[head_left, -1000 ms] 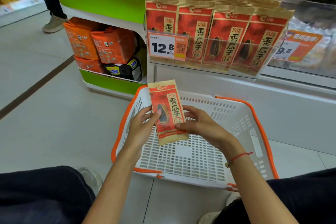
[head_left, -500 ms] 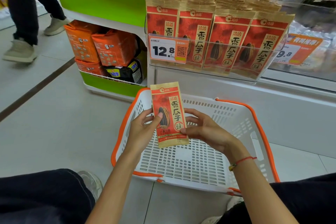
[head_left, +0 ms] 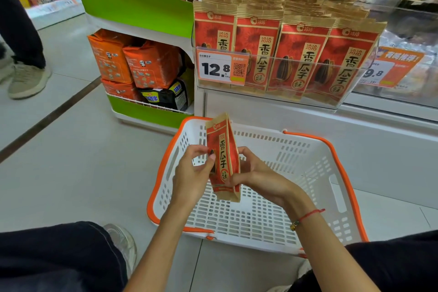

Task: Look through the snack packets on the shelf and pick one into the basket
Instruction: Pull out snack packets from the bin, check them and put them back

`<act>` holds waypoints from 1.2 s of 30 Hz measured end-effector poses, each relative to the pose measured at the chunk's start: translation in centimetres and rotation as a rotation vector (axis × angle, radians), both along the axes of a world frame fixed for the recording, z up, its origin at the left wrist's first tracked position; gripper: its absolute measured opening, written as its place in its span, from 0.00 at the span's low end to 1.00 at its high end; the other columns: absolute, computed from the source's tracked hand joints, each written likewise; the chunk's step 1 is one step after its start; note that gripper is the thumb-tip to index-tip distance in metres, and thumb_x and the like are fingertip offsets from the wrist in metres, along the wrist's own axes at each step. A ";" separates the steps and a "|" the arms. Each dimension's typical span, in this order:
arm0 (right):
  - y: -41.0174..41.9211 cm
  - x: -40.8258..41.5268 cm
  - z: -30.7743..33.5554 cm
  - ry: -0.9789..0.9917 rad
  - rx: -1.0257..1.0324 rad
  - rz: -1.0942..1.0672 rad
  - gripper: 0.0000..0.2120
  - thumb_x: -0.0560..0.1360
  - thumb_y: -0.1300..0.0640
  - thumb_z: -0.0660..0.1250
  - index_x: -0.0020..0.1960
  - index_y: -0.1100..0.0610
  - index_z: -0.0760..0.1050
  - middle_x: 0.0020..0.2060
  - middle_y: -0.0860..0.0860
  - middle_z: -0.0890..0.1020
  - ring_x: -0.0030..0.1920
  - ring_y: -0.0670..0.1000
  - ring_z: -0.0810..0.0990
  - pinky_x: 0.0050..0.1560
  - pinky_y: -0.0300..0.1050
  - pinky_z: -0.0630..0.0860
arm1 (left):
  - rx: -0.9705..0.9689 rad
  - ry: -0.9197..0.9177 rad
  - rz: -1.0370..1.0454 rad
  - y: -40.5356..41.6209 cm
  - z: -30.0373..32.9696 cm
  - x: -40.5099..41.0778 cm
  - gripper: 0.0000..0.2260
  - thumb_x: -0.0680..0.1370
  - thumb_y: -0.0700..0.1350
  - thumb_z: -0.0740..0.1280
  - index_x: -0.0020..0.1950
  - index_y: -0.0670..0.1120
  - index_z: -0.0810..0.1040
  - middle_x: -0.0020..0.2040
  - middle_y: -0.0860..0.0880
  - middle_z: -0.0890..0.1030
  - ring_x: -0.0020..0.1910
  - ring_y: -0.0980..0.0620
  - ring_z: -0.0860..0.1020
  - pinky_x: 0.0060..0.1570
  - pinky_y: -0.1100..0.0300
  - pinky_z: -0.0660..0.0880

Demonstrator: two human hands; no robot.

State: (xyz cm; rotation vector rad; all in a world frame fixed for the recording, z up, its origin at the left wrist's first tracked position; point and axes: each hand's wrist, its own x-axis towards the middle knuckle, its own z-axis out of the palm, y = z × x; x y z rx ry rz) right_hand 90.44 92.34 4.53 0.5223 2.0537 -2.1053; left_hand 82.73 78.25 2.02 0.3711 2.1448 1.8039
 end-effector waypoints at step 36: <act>0.6 -0.8 -0.6 0.099 0.838 -0.516 0.10 0.78 0.45 0.64 0.44 0.50 0.74 0.27 0.47 0.83 0.26 0.43 0.81 0.37 0.48 0.80 | 0.016 -0.237 -0.174 -0.8 0.1 -0.9 0.11 0.79 0.49 0.67 0.61 0.54 0.75 0.58 0.51 0.77 0.51 0.59 0.77 0.38 0.65 0.75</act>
